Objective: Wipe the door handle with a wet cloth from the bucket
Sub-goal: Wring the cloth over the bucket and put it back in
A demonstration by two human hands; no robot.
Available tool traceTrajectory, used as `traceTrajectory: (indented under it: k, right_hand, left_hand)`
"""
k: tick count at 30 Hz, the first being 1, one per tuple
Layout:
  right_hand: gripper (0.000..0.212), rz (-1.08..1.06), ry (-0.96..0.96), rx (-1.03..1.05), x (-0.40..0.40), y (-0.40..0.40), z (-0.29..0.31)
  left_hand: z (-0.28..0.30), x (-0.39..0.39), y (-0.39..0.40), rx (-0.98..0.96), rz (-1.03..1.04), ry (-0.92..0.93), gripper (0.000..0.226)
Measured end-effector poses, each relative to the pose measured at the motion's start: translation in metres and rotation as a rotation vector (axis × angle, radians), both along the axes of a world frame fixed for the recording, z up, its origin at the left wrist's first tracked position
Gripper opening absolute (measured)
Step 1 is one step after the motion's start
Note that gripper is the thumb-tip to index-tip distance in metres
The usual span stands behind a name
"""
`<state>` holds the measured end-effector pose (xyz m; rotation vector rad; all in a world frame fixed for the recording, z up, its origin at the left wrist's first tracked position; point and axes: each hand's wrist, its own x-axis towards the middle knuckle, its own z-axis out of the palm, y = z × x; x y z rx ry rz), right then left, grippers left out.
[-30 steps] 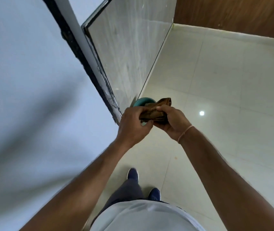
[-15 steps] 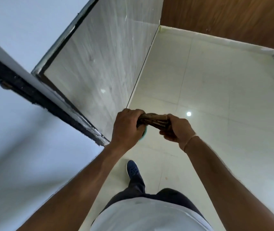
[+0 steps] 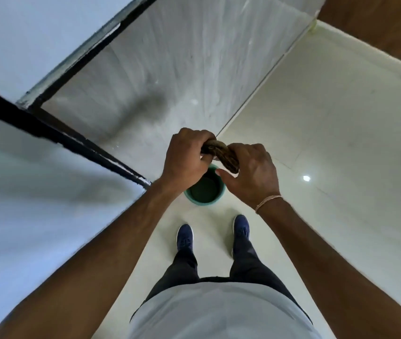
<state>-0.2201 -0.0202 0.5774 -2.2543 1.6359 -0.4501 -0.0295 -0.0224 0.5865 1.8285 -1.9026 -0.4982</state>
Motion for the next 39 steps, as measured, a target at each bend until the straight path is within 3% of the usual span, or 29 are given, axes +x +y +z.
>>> traceTrajectory:
  k: [3, 6, 8, 11, 13, 19, 22, 26, 29, 34, 39]
  right_hand:
    - [0.031, 0.046, -0.079, -0.028, -0.001, -0.025, -0.002]
    - [0.032, 0.043, -0.191, 0.072, -0.001, -0.047, 0.001]
    - [0.036, 0.096, -0.229, 0.127, 0.002, -0.053, 0.003]
    - [0.037, 0.233, -0.275, 0.198, 0.009, -0.053, 0.004]
    - [0.035, 0.277, -0.325, 0.266, 0.017, -0.044, 0.003]
    - [0.027, 0.242, -0.375, 0.396, 0.041, -0.027, -0.002]
    - [0.019, 0.166, -0.406, 0.449, 0.051, -0.019, 0.000]
    - [0.017, 0.006, -0.429, 0.466, 0.057, -0.017, 0.008]
    - [0.018, -0.121, -0.430, 0.415, 0.055, -0.023, 0.009]
    - [0.015, 0.060, -0.342, 0.440, 0.070, -0.002, -0.006]
    - [0.044, 0.020, -0.326, 0.501, 0.079, 0.005, -0.016]
  left_hand:
    - [0.002, -0.010, 0.001, -0.030, 0.230, 0.014, 0.039]
    - [-0.002, -0.024, 0.010, -0.049, 0.587, 0.116, 0.032]
    - [0.001, -0.031, 0.014, 0.100, 0.737, 0.401, 0.034]
    - [0.005, -0.039, 0.022, 0.277, 0.771, 1.037, 0.034]
    - [0.005, -0.038, 0.030, 0.262, 0.779, 1.147, 0.027]
    - [-0.003, -0.018, 0.058, 0.226, 0.862, 1.192, 0.021]
    - [-0.005, -0.014, 0.072, 0.209, 0.838, 1.238, 0.005]
    - [-0.011, -0.003, 0.082, 0.194, 0.881, 1.204, 0.003]
    - [-0.017, 0.009, 0.087, 0.181, 0.970, 1.171, 0.008]
    - [-0.016, 0.011, 0.086, 0.205, 0.859, 1.189, 0.020]
    - [-0.021, 0.005, 0.083, 0.252, 0.916, 1.222, 0.053]
